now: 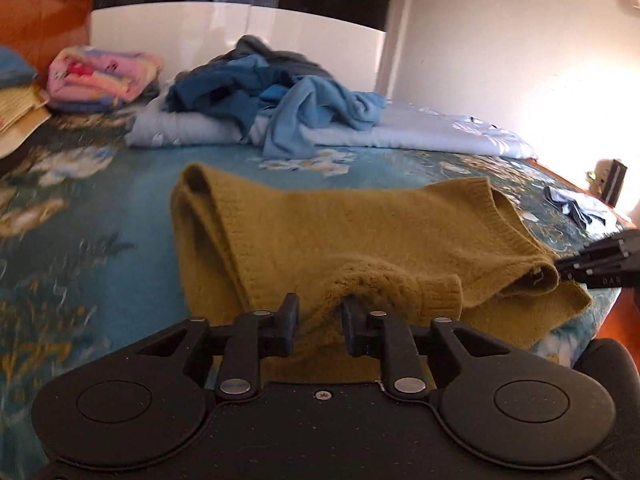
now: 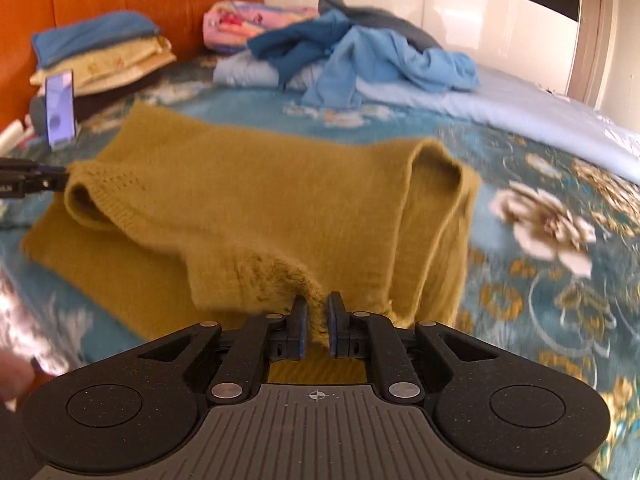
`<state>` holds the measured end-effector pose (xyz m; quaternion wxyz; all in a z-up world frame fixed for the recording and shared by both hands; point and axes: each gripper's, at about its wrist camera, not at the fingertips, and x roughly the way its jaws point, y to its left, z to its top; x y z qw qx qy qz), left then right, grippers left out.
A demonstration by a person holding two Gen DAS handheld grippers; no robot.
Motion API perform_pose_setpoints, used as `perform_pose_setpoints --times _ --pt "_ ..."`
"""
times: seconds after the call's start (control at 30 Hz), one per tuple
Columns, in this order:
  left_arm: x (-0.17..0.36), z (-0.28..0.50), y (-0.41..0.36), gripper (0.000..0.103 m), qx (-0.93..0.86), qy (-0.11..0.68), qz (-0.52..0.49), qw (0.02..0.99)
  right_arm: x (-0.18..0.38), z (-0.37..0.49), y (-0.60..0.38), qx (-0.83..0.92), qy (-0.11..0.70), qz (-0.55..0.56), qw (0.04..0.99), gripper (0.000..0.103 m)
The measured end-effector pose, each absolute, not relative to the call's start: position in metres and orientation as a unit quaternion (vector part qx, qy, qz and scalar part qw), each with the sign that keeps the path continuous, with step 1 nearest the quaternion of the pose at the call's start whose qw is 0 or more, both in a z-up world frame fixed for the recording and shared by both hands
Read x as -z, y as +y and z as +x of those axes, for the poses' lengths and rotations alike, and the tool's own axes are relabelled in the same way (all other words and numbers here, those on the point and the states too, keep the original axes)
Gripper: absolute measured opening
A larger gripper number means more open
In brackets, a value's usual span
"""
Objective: Fold clothes
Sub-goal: 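Fold the vest over with both grippers and release it, then grasp the folded vest edge with the right gripper and lift it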
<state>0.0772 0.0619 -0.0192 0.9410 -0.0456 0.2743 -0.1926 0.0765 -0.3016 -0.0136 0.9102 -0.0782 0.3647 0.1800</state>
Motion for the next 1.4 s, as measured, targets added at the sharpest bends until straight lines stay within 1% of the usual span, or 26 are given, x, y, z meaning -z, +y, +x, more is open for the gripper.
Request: perform_pose_setpoints --times 0.03,0.1,0.17,0.2,0.23,0.27,0.4,0.6,0.63,0.8,0.87,1.03,1.17,1.27,1.4 --pt "0.02 0.072 0.067 0.032 0.188 0.274 -0.062 0.941 0.013 0.073 -0.301 -0.179 0.364 -0.078 0.911 0.01" --pt "0.015 0.068 0.073 0.037 0.18 0.27 -0.082 0.942 0.009 0.061 -0.304 -0.176 0.362 -0.065 0.913 0.01" --pt "0.007 0.065 0.076 0.039 0.174 0.261 -0.089 0.945 -0.001 0.056 -0.311 -0.172 0.35 -0.037 0.92 0.012" --pt "0.002 0.063 0.077 0.044 0.171 0.257 -0.093 0.947 -0.006 0.054 -0.314 -0.17 0.344 -0.023 0.923 0.016" --pt "-0.002 0.062 0.077 0.051 0.17 0.25 -0.095 0.949 -0.007 0.052 -0.319 -0.163 0.338 -0.009 0.927 0.026" --pt "-0.007 0.063 0.075 0.053 0.171 0.243 -0.101 0.949 -0.004 0.05 -0.325 -0.148 0.332 0.004 0.932 0.035" --pt "-0.012 0.073 0.061 0.062 0.174 0.251 -0.125 0.944 0.008 0.06 -0.353 -0.091 0.345 0.085 0.93 0.04" --pt "0.004 0.079 0.032 0.062 0.179 0.293 -0.101 0.934 0.039 0.07 -0.384 -0.053 0.37 0.208 0.904 0.043" --pt "0.005 0.079 0.03 0.062 0.175 0.296 -0.096 0.934 0.039 0.069 -0.384 -0.051 0.368 0.207 0.905 0.046" --pt "0.001 0.079 0.024 0.062 0.139 0.31 -0.073 0.938 0.029 0.065 -0.372 -0.064 0.361 0.156 0.917 0.048" --pt "-0.002 0.08 0.023 0.062 0.127 0.315 -0.064 0.938 0.026 0.068 -0.369 -0.074 0.364 0.145 0.917 0.055" --pt "-0.006 0.081 0.018 0.063 0.11 0.328 -0.031 0.938 0.036 0.078 -0.373 -0.058 0.387 0.159 0.906 0.057" --pt "-0.005 0.081 0.017 0.065 0.111 0.332 -0.025 0.936 0.043 0.082 -0.373 -0.057 0.396 0.169 0.901 0.063" --pt "-0.003 0.081 0.017 0.065 0.111 0.336 -0.024 0.935 0.041 0.085 -0.37 -0.059 0.4 0.164 0.9 0.065" --pt "-0.002 0.081 0.017 0.067 0.111 0.339 -0.024 0.934 0.041 0.088 -0.368 -0.063 0.402 0.175 0.897 0.065"
